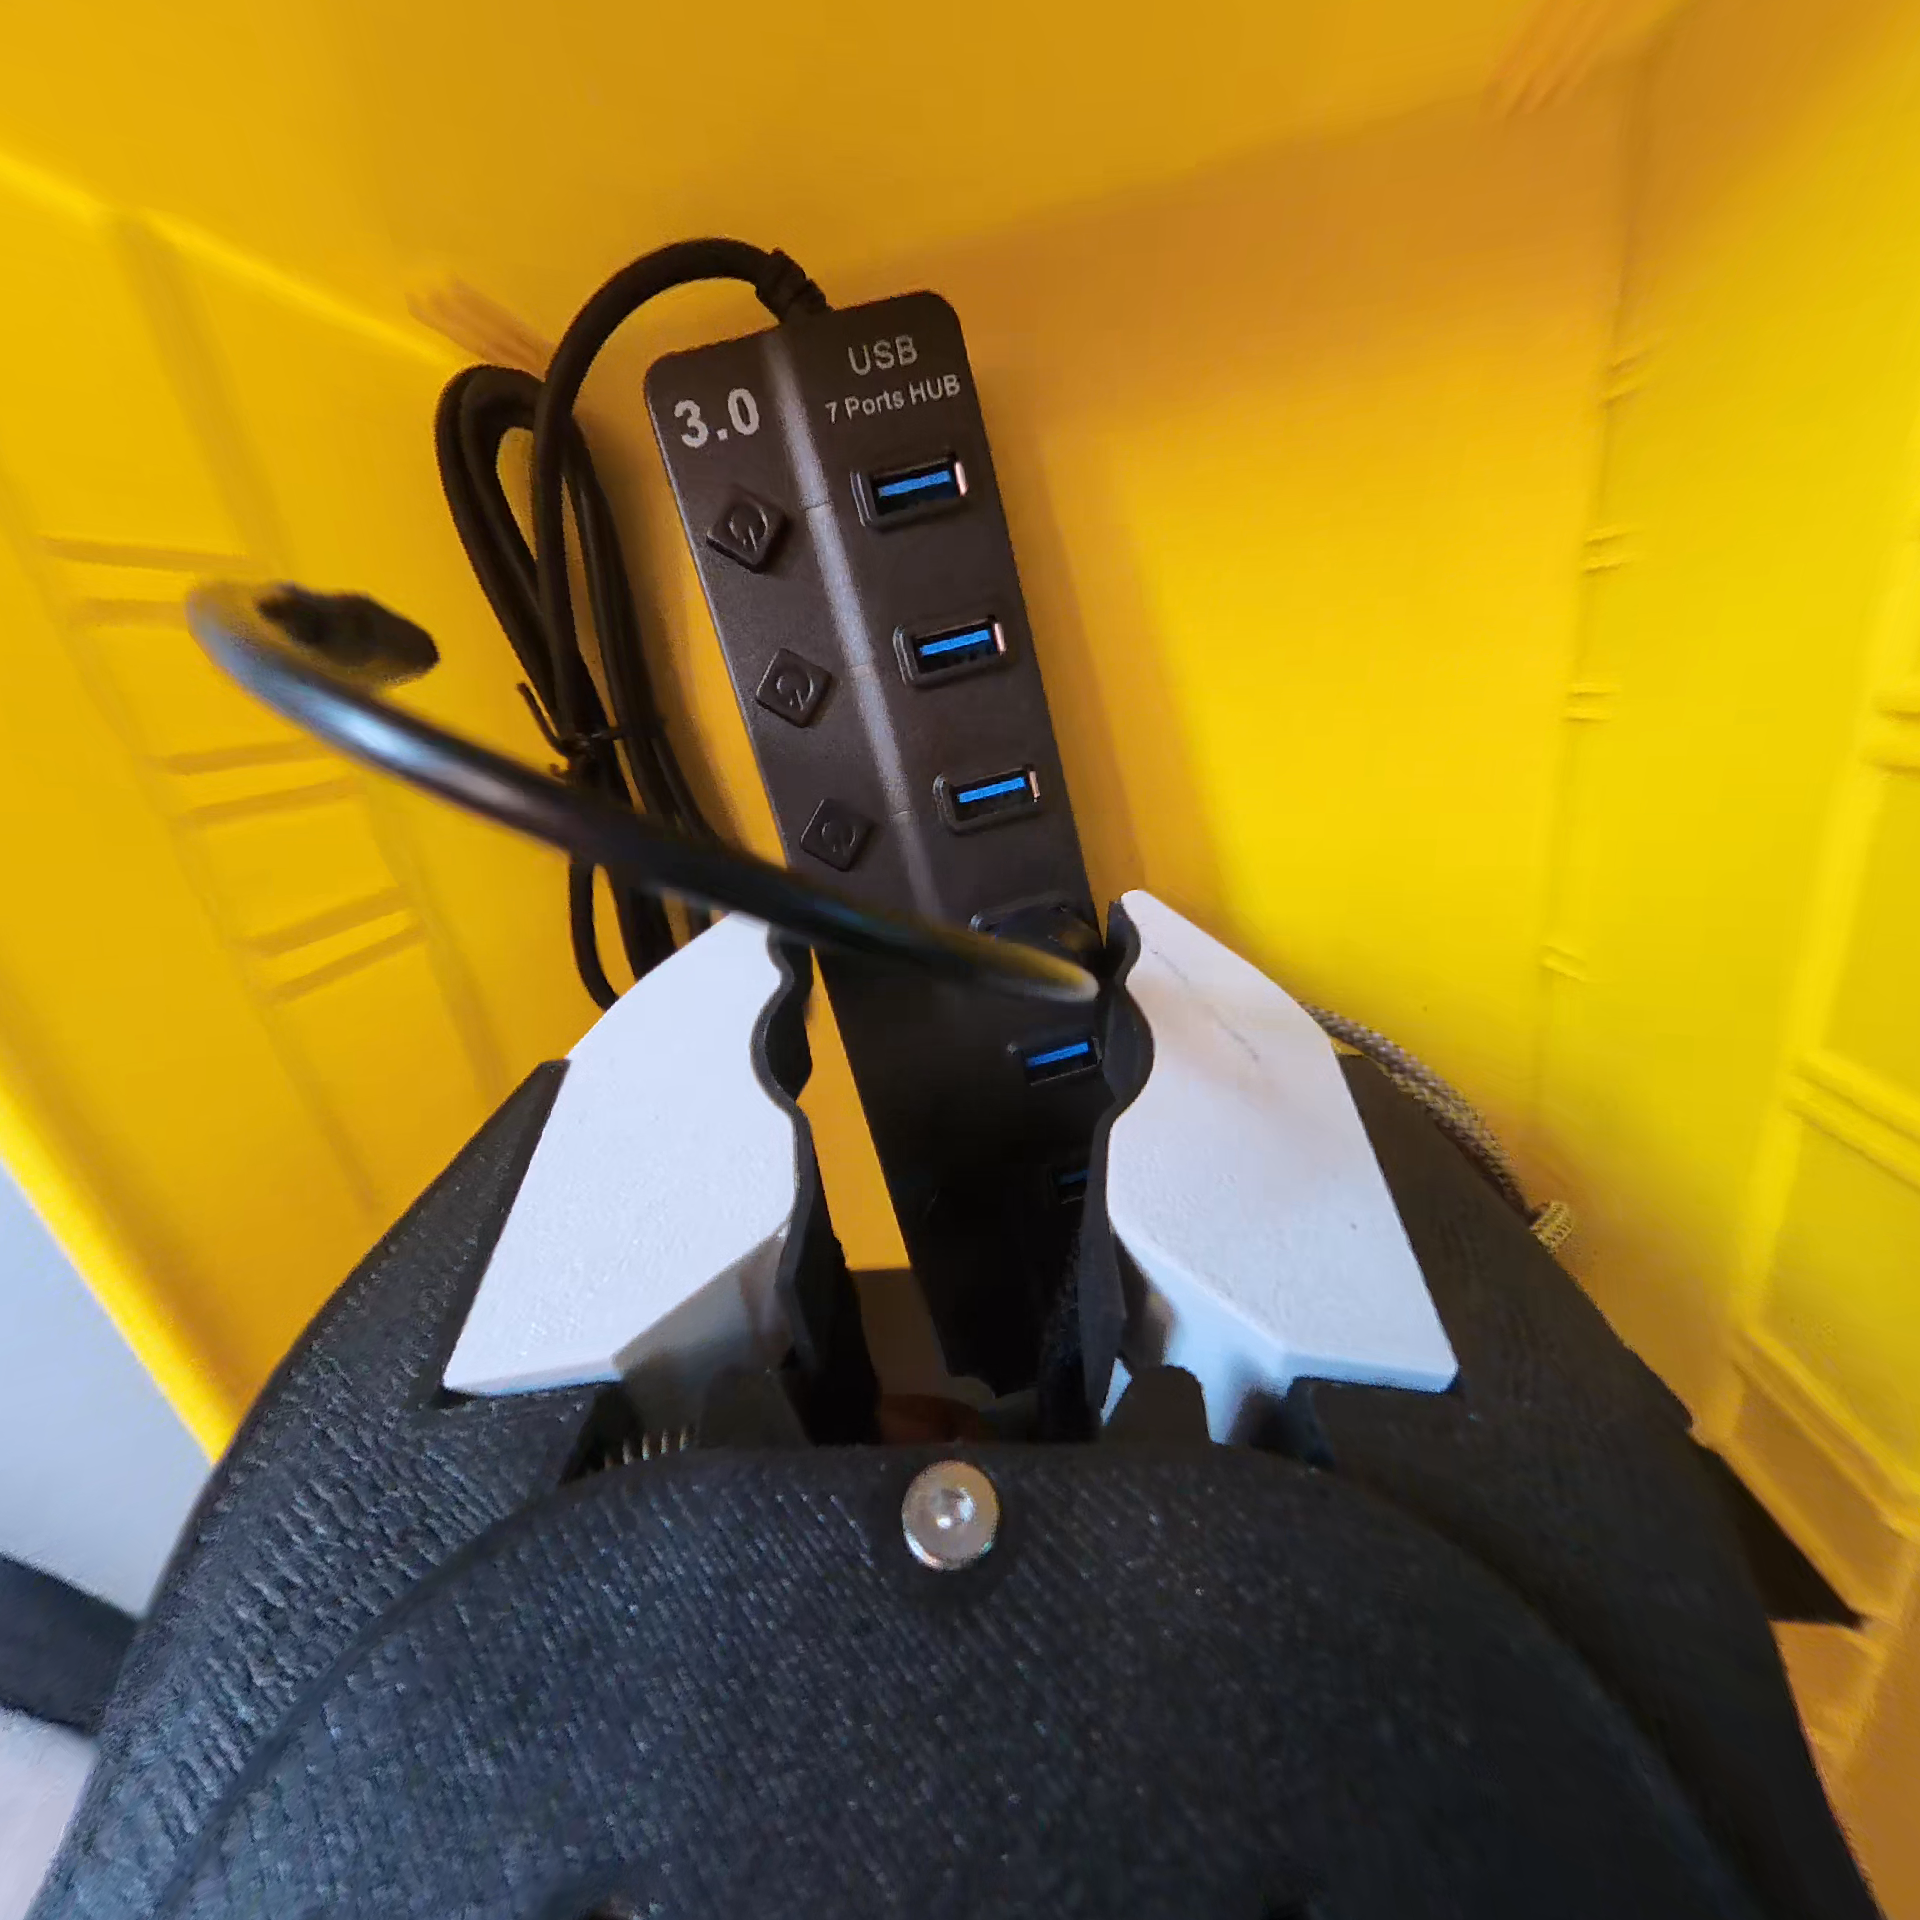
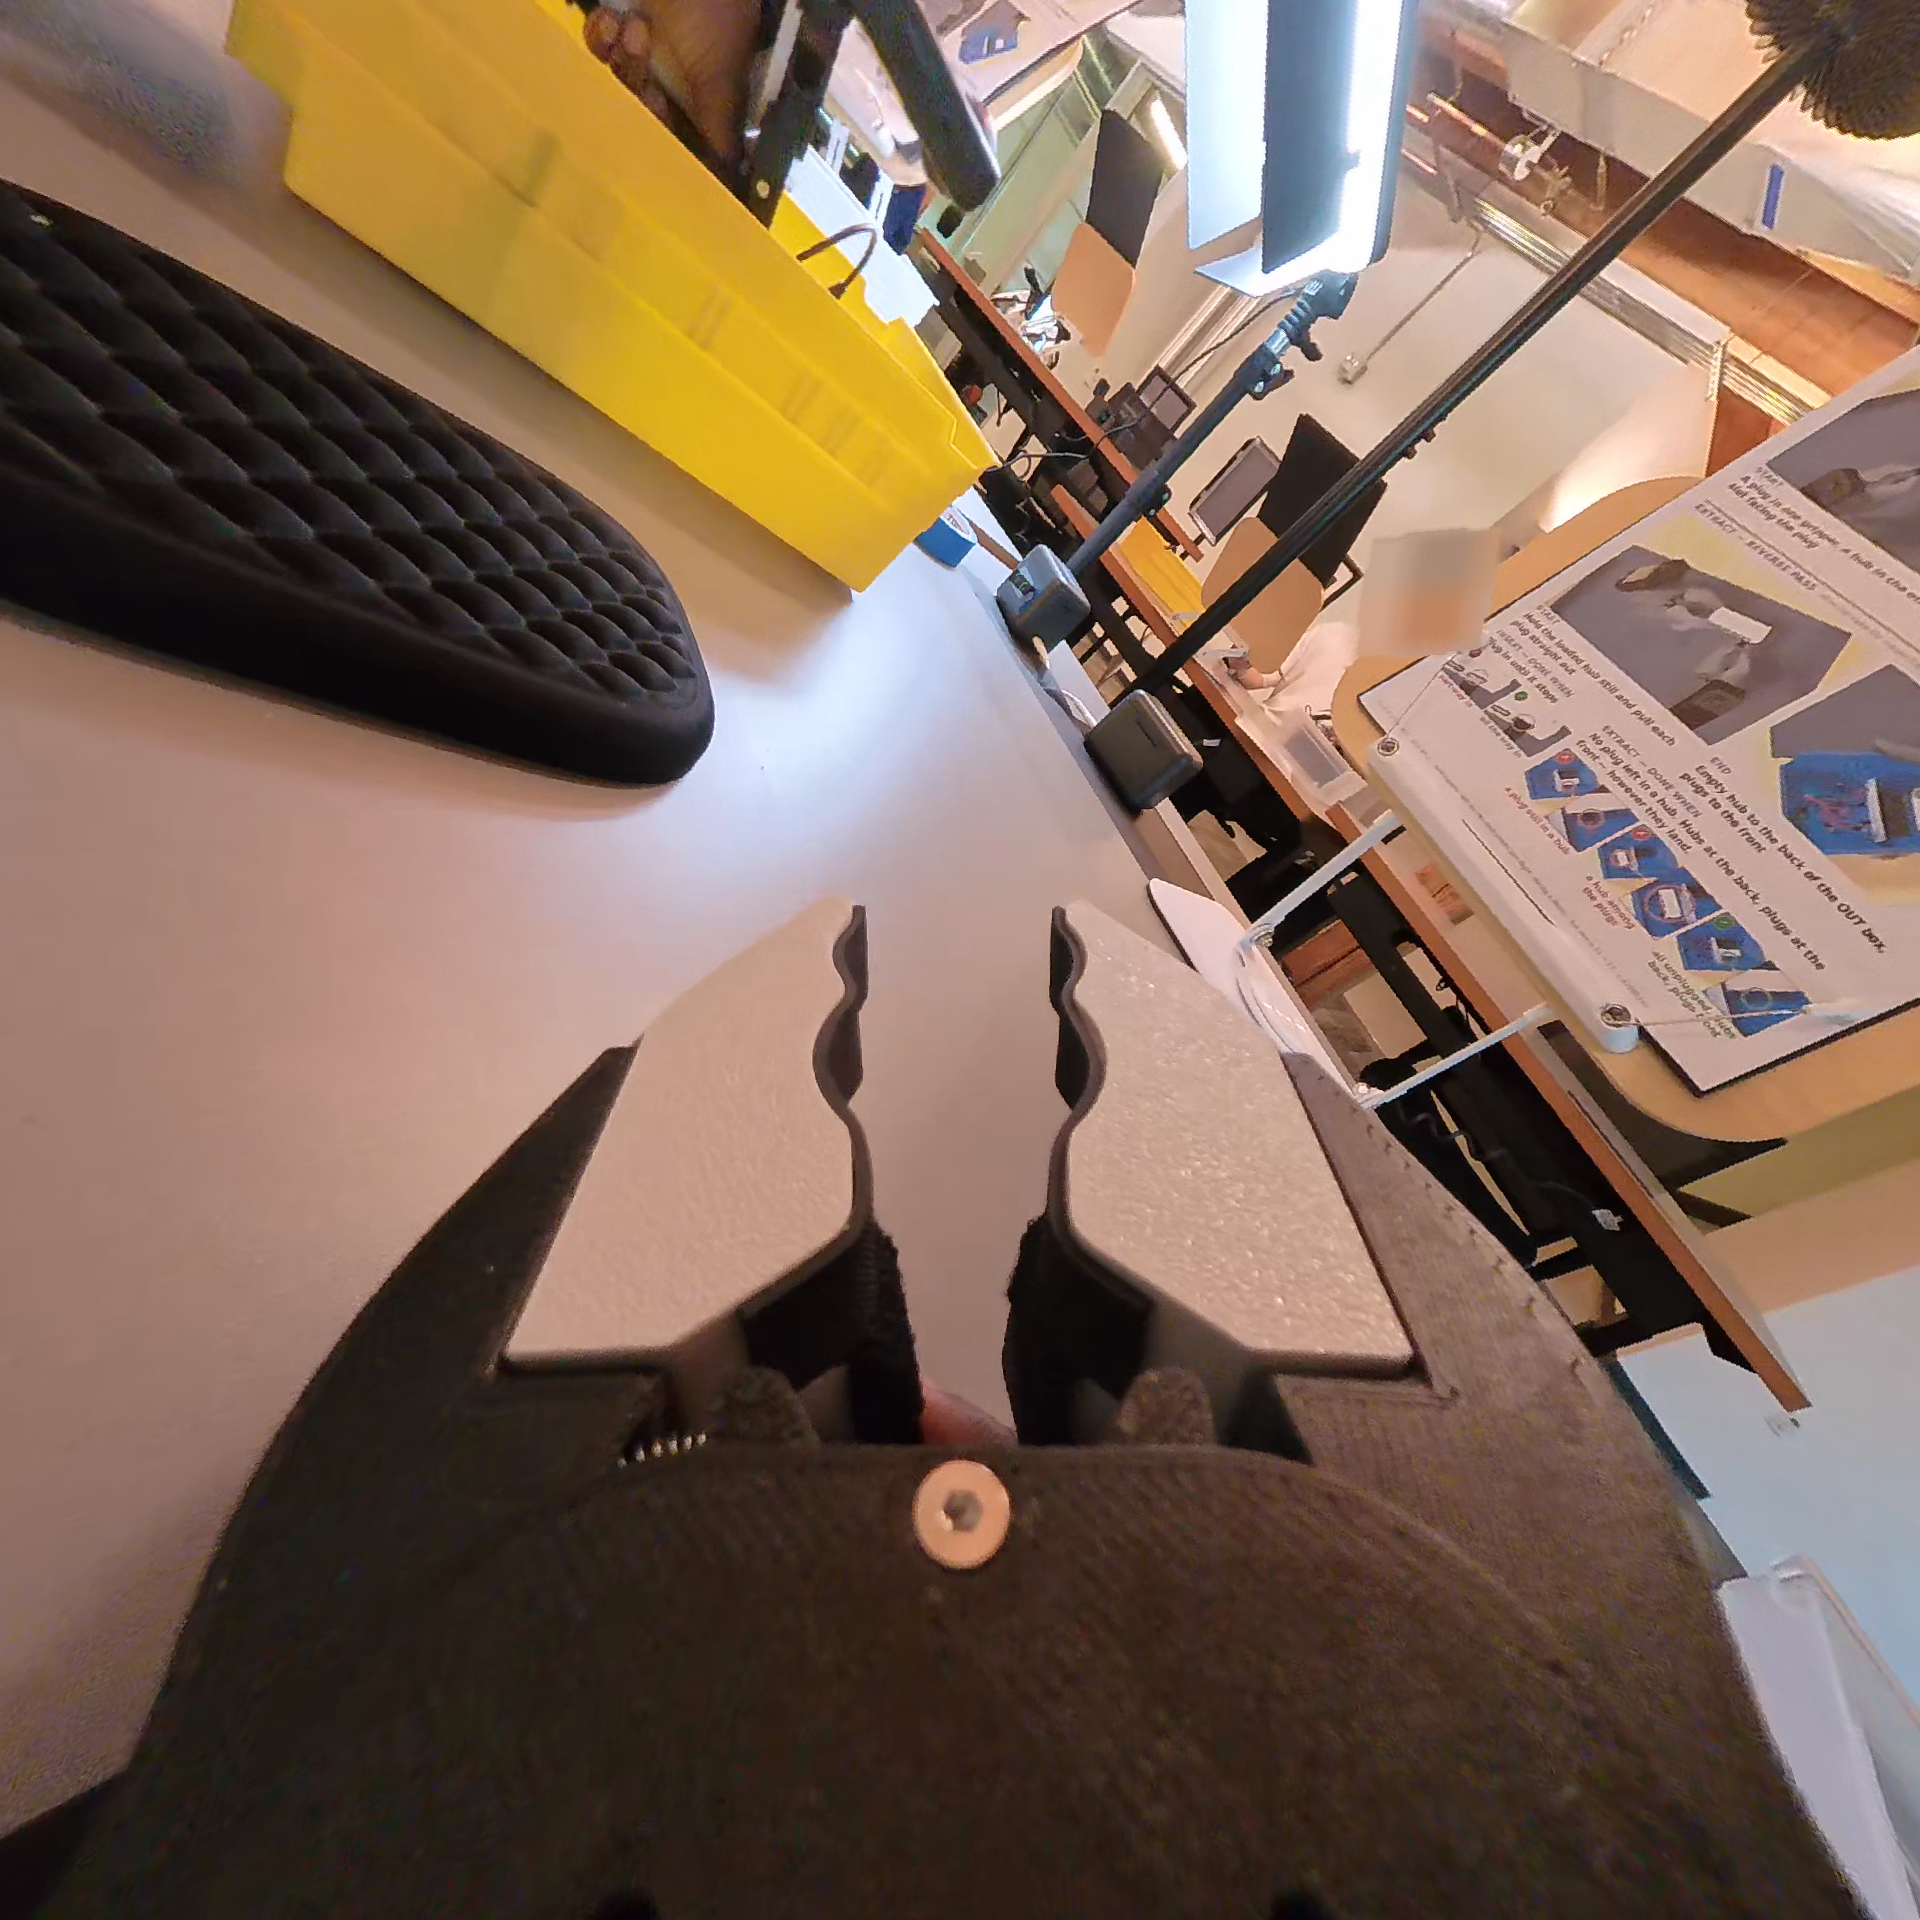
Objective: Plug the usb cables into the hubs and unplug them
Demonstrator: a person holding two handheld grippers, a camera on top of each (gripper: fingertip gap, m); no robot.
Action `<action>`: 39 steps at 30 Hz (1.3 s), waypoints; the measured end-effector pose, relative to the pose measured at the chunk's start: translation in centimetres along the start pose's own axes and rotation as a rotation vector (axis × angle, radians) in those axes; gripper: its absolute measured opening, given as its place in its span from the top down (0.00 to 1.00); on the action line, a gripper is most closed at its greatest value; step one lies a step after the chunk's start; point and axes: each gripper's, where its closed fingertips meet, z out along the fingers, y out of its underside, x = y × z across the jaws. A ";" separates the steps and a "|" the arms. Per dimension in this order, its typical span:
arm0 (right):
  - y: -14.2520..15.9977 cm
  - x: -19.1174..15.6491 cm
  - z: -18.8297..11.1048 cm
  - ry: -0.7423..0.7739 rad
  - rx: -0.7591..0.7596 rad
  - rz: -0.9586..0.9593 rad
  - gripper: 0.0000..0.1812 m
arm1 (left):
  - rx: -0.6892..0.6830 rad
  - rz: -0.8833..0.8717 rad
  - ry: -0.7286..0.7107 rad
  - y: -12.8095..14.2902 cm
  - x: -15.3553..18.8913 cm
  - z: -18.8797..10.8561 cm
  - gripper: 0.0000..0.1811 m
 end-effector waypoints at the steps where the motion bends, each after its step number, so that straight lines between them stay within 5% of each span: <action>1: 0.0 0.0 0.0 0.001 -0.001 -0.002 0.82 | 0.001 0.001 -0.011 -0.2 -0.1 -0.4 0.70; 6: 0.1 0.0 0.0 0.002 -0.008 -0.012 0.82 | 0.066 0.020 -0.102 -1.2 -0.6 -3.9 0.70; 11: 0.1 0.1 -0.1 0.007 -0.003 -0.009 0.82 | 0.275 0.033 -0.215 -2.5 -0.4 -9.1 0.70; 16: -0.2 0.5 -0.3 0.021 0.025 0.020 0.82 | 0.663 0.177 -0.401 -4.7 1.4 -16.4 0.70; 21: -0.7 0.7 -0.6 0.022 0.067 0.062 0.82 | 1.166 0.314 -0.437 -6.4 6.9 -25.4 0.70; 25: -2.1 1.0 -1.1 0.000 0.168 0.141 0.81 | 1.502 0.420 -0.237 -6.0 14.4 -30.8 0.70; 29: -7.2 1.9 -2.7 -0.107 0.458 0.371 0.80 | 1.669 0.563 0.084 -4.8 22.6 -32.1 0.69; 34: -12.9 1.9 -3.5 -0.261 0.604 0.417 0.72 | 1.671 0.741 0.458 -2.9 31.7 -29.3 0.71; 39: -15.4 1.3 -2.3 -0.359 0.638 0.512 0.60 | 1.569 0.838 0.728 -1.2 38.1 -24.3 0.71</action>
